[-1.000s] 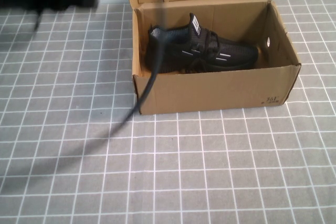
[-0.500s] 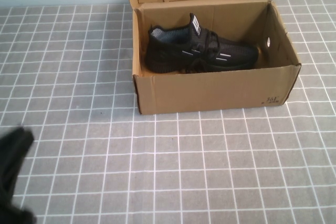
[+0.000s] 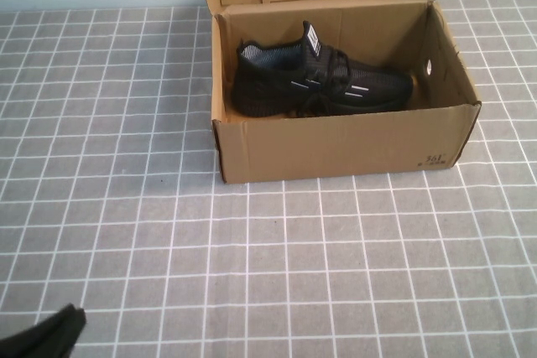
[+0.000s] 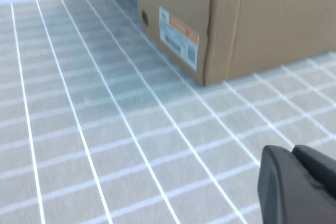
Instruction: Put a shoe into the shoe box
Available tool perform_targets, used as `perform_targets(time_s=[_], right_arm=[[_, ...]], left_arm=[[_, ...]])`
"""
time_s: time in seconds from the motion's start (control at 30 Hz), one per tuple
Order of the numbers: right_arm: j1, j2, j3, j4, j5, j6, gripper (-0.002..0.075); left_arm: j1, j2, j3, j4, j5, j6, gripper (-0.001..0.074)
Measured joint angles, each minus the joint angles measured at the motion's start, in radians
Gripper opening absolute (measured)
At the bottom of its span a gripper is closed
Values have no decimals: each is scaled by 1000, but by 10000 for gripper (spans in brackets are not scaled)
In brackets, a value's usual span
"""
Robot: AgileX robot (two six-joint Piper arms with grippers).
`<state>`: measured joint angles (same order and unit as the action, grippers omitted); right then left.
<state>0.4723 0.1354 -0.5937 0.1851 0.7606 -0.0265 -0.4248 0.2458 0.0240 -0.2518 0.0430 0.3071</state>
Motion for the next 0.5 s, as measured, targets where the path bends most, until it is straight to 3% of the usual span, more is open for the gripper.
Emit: perform_targets(time_s=[0.5], right_arm=[[0, 0, 0, 2, 22, -2, -16]], left_arm=[[0, 0, 2, -3, 104, -4, -1]])
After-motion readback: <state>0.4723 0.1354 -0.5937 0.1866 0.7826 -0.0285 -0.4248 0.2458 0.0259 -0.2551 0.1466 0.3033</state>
